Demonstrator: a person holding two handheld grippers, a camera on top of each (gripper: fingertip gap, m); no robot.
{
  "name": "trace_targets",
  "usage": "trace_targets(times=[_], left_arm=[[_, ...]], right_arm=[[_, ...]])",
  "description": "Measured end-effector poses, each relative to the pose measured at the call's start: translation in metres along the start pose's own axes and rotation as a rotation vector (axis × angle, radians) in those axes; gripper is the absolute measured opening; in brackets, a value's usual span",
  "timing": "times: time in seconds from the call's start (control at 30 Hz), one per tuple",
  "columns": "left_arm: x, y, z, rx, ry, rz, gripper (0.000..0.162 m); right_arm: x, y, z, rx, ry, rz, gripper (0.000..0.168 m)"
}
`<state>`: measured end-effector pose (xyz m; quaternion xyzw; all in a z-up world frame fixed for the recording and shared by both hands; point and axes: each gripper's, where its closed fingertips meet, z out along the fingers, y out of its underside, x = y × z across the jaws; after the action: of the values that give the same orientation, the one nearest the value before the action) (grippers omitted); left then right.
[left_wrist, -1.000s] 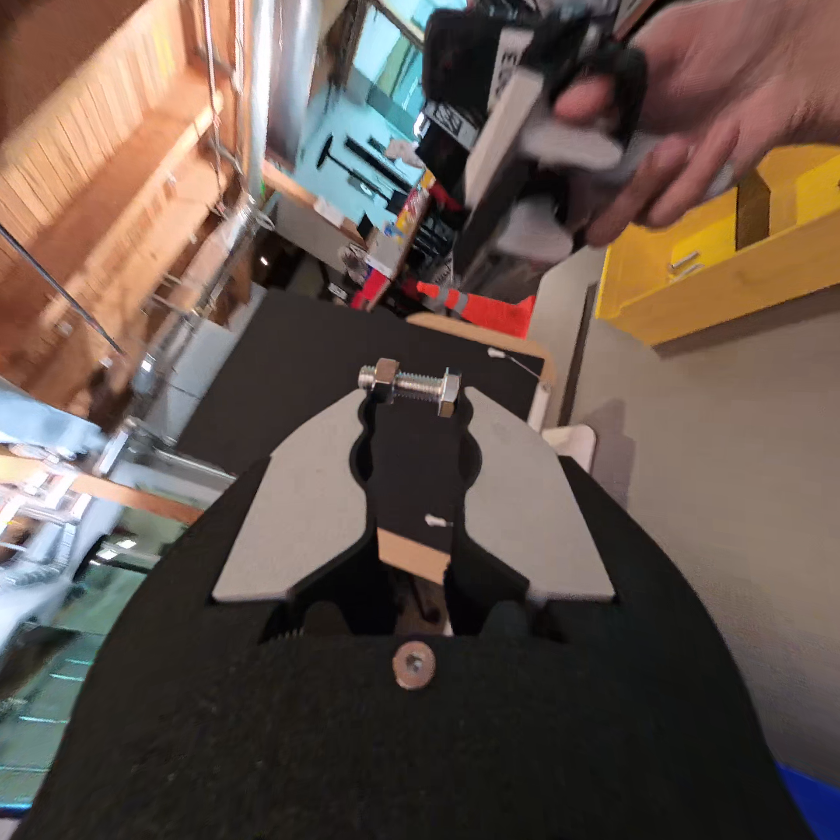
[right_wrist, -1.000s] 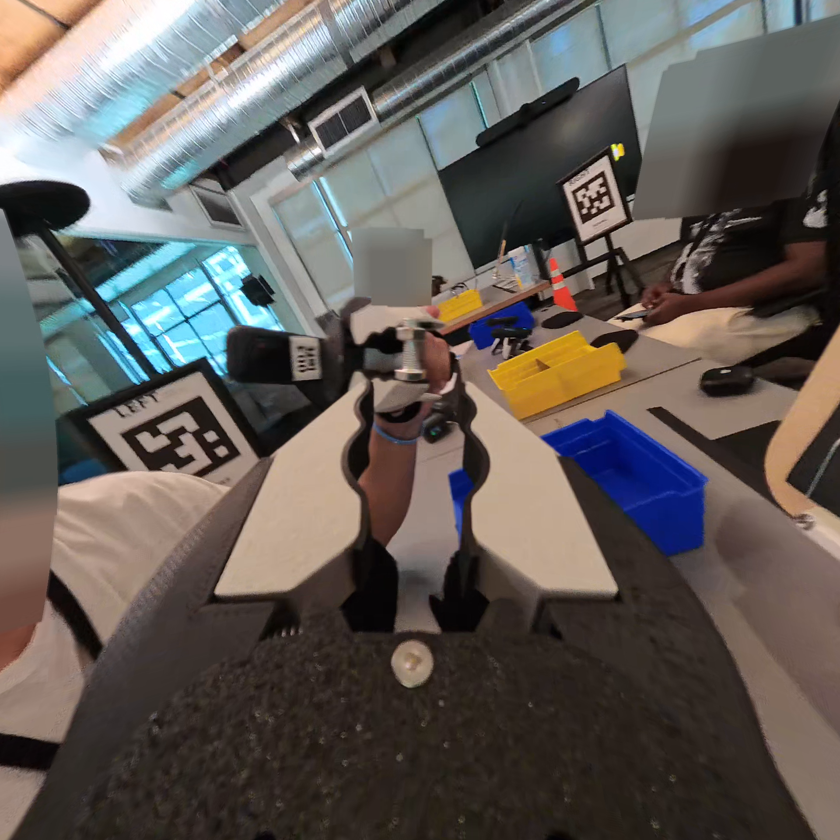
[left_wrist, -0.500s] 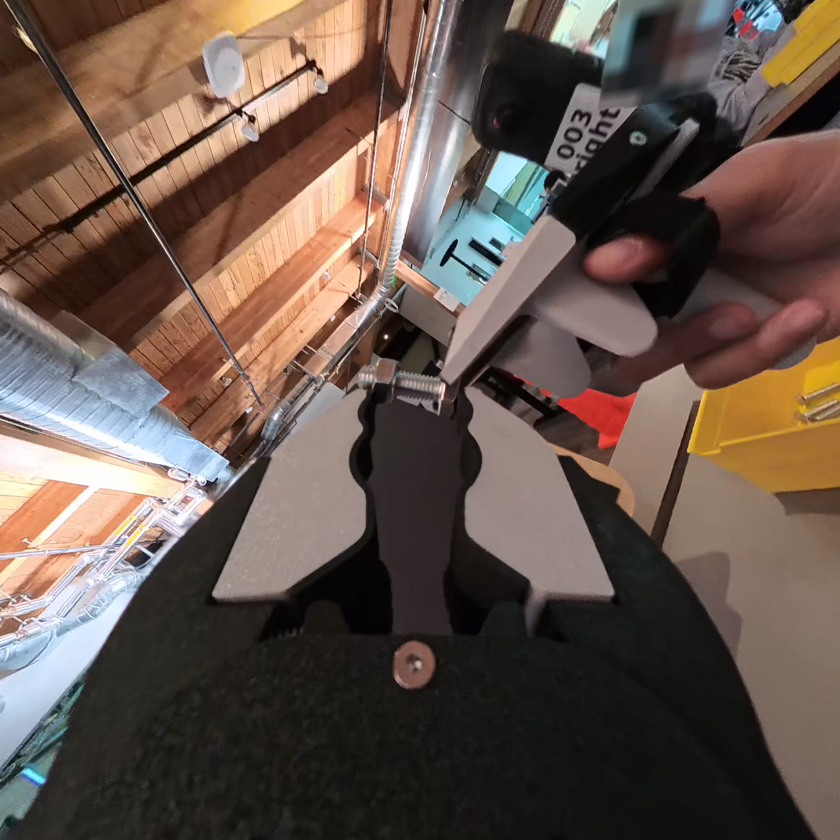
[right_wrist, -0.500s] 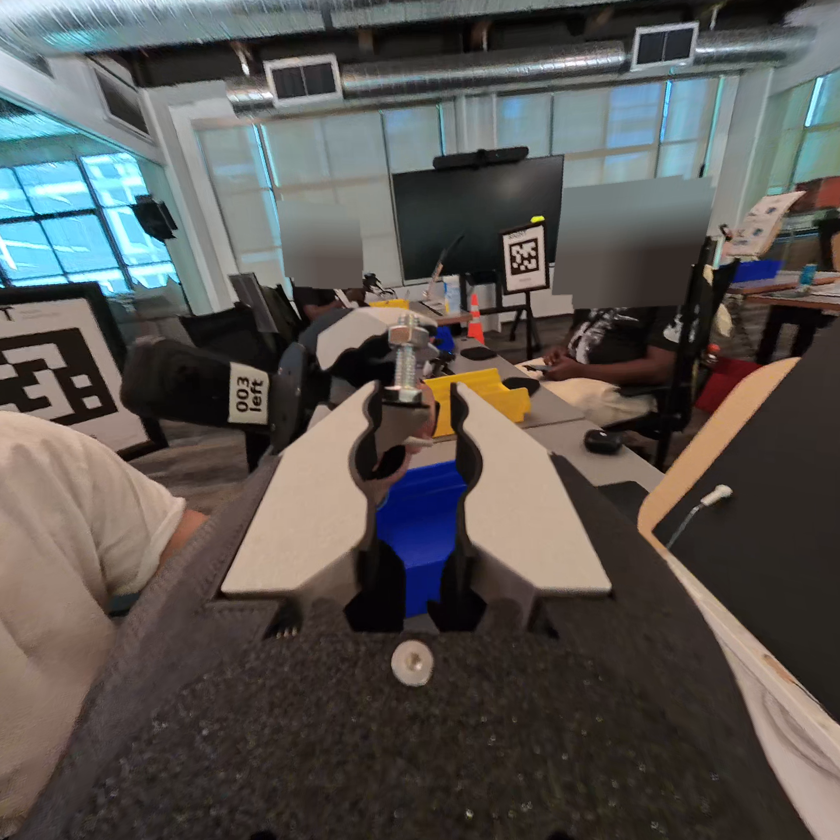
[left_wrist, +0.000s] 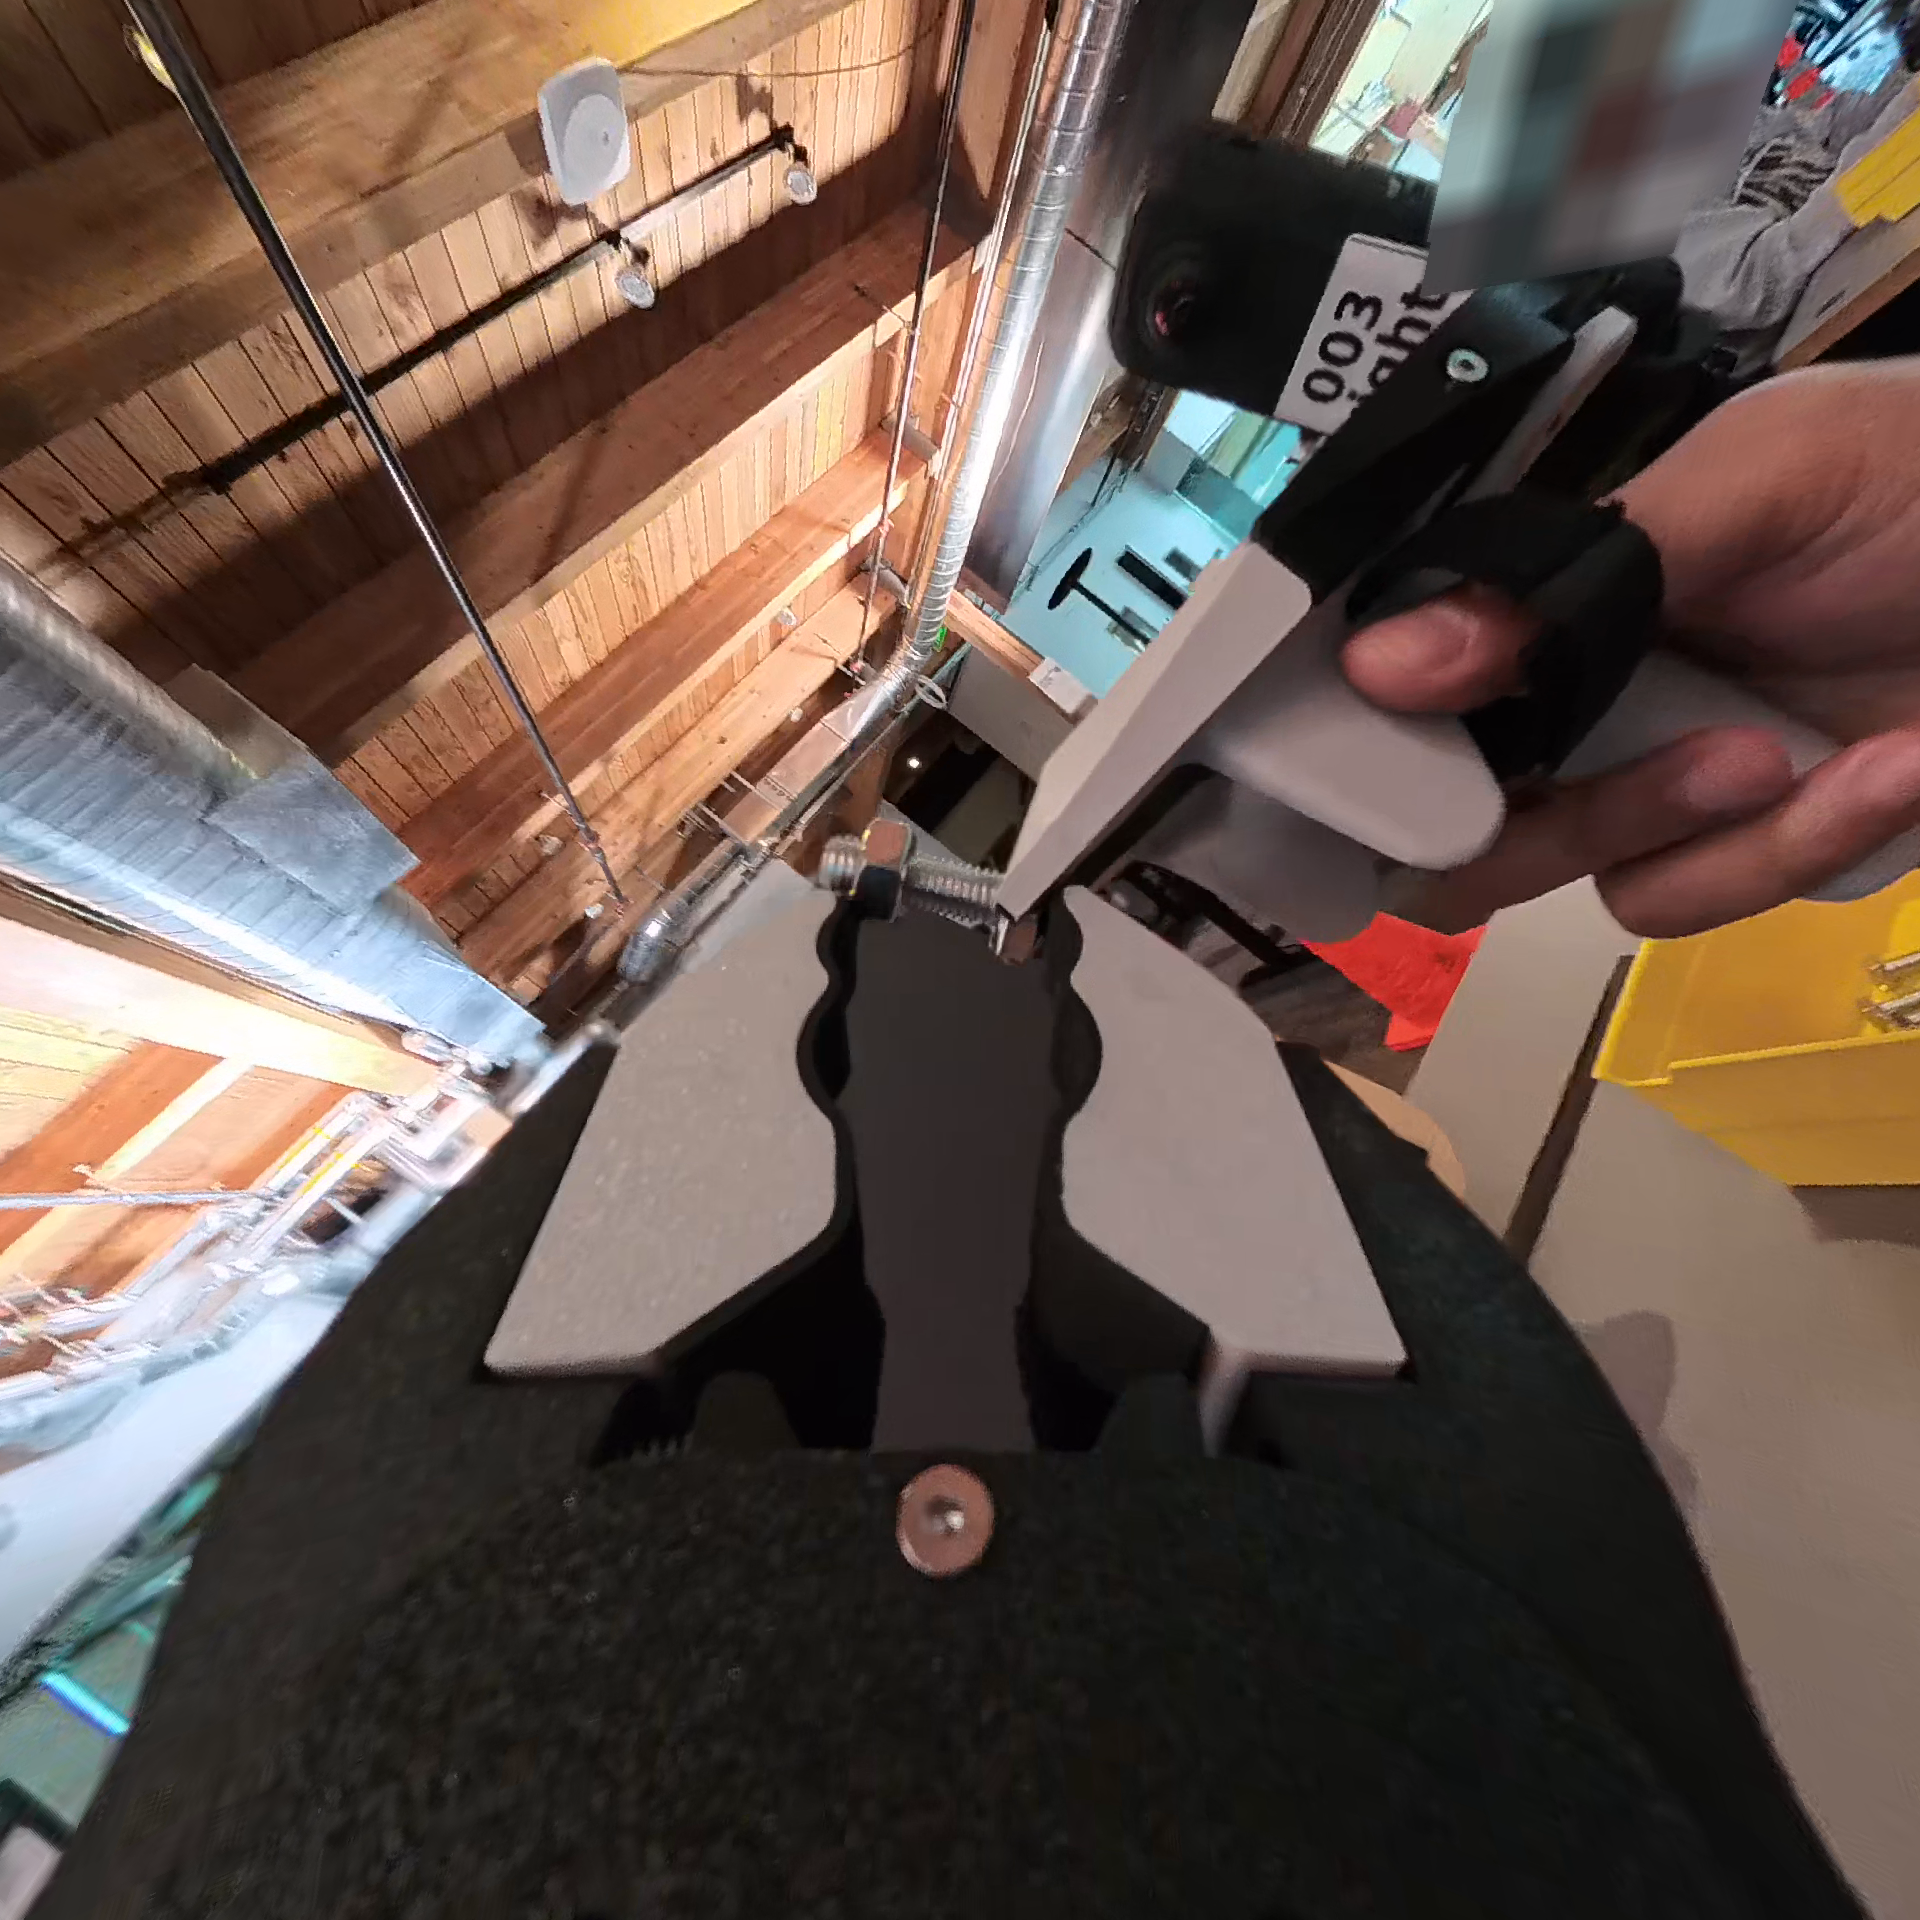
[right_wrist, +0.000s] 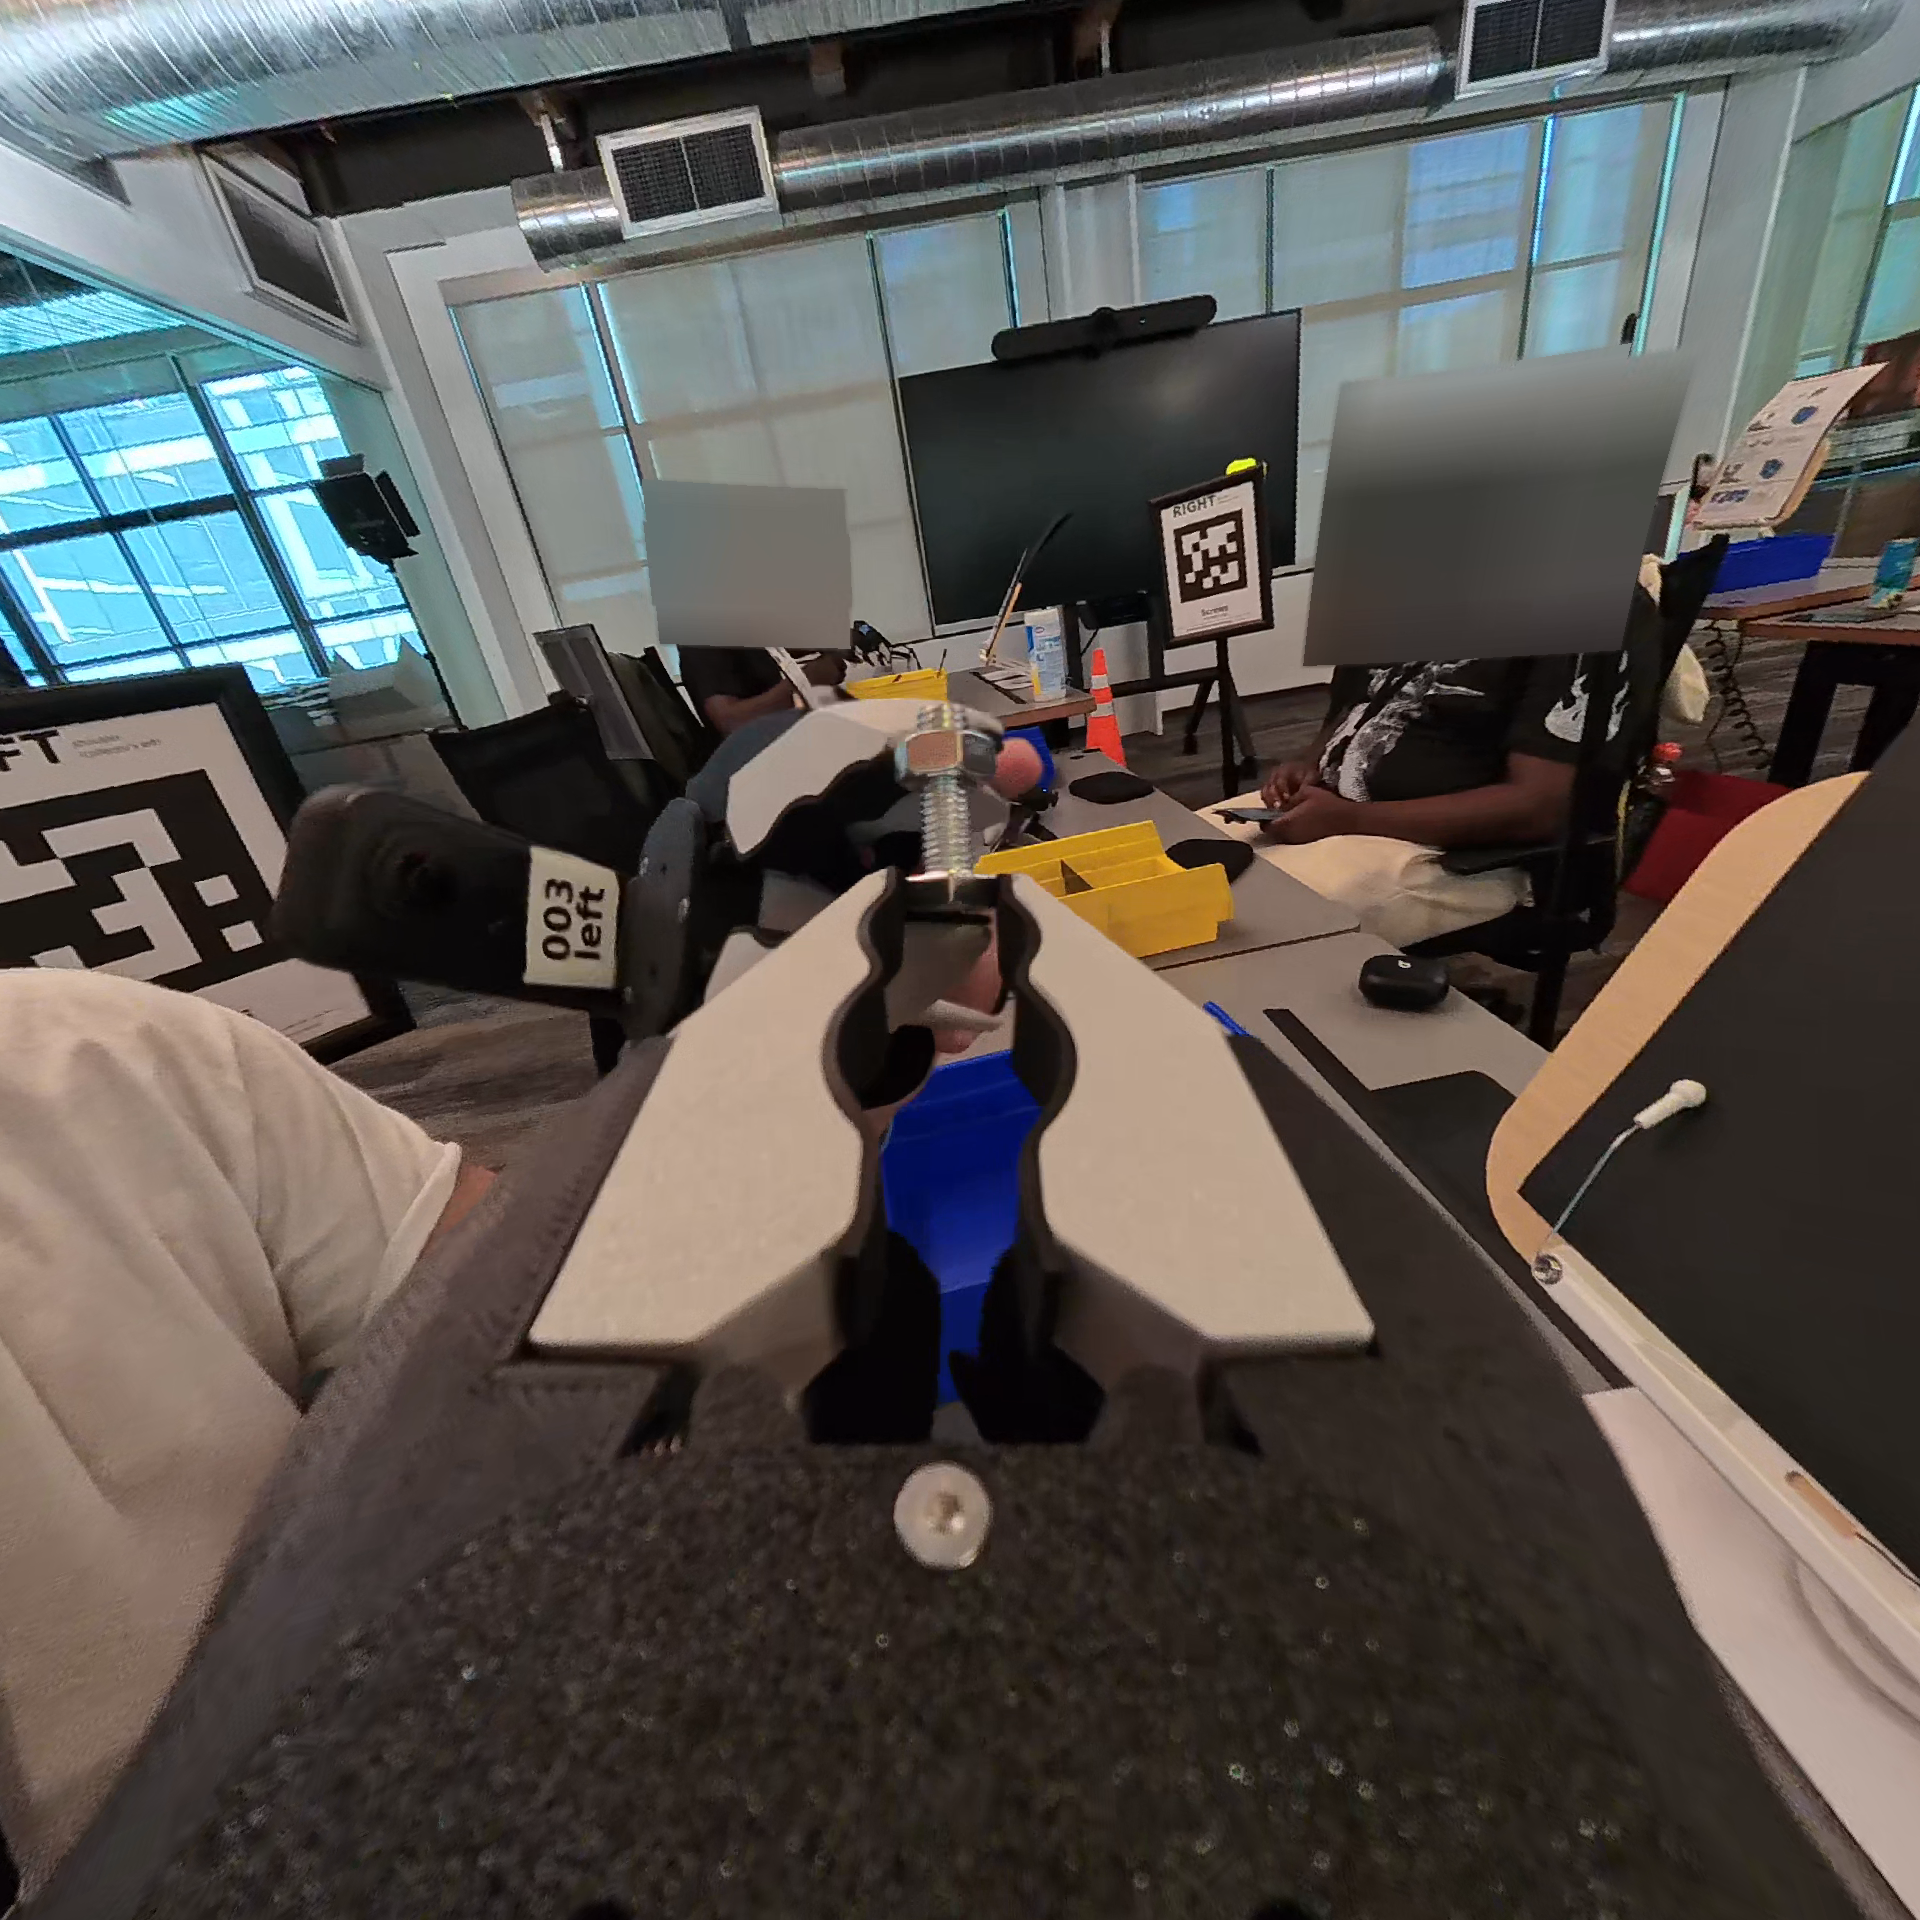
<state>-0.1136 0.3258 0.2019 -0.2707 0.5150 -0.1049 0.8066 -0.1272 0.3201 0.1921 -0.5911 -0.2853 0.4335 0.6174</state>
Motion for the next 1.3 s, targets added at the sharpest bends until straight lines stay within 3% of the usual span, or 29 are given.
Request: trace_targets(times=[0.03, 0.1, 0.17, 0.23, 0.3, 0.37, 0.43, 0.5, 0.67, 0.73, 0.83, 0.93, 1.3], left_arm=[[0.001, 0.001, -0.001, 0.0, 0.017, -0.049, 0.034], [0.002, -0.003, -0.006, 0.034, 0.068, -0.182, 0.033], [0.004, -0.01, -0.015, 0.094, 0.156, -0.356, 0.019], [0.013, -0.016, -0.023, 0.1, 0.335, -0.565, 0.018], [0.024, -0.014, -0.035, 0.027, 0.54, -0.807, 0.02], [0.047, 0.0, -0.056, -0.148, 0.81, -0.914, 0.024], [0.059, 0.027, -0.072, -0.302, 0.903, -0.878, 0.036], [0.059, 0.046, -0.078, -0.358, 0.885, -0.817, 0.033], [0.056, 0.055, -0.077, -0.345, 0.863, -0.795, 0.038], [0.067, 0.054, -0.078, -0.336, 0.891, -0.724, 0.049], [0.073, 0.051, -0.072, -0.288, 0.854, -0.56, 0.049], [0.069, 0.046, -0.065, -0.215, 0.771, -0.422, 0.037], [0.087, 0.024, -0.09, -0.014, 0.863, -0.187, 0.033]], right_arm=[[0.002, 0.0, 0.0, -0.001, 0.005, 0.0, 0.016], [0.005, -0.001, -0.002, 0.016, 0.002, 0.016, 0.016], [0.01, -0.006, -0.007, 0.053, 0.002, 0.045, 0.016], [0.015, -0.006, -0.011, 0.061, -0.005, 0.067, 0.016], [0.021, -0.001, -0.014, 0.026, 0.018, 0.055, 0.016], [0.03, 0.011, -0.017, -0.071, 0.091, -0.026, 0.016], [0.032, 0.023, -0.023, -0.166, 0.127, -0.099, 0.017], [0.022, 0.036, -0.029, -0.258, 0.093, -0.152, 0.017], [0.014, 0.079, -0.045, -0.557, 0.141, -0.269, 0.017], [0.016, 0.087, -0.046, -0.626, 0.18, -0.257, 0.017], [0.012, 0.093, -0.042, -0.67, 0.177, -0.285, 0.017], [0.005, 0.101, -0.036, -0.71, 0.159, -0.361, 0.017], [-0.022, 0.109, -0.021, -0.694, -0.058, -0.254, 0.017]])
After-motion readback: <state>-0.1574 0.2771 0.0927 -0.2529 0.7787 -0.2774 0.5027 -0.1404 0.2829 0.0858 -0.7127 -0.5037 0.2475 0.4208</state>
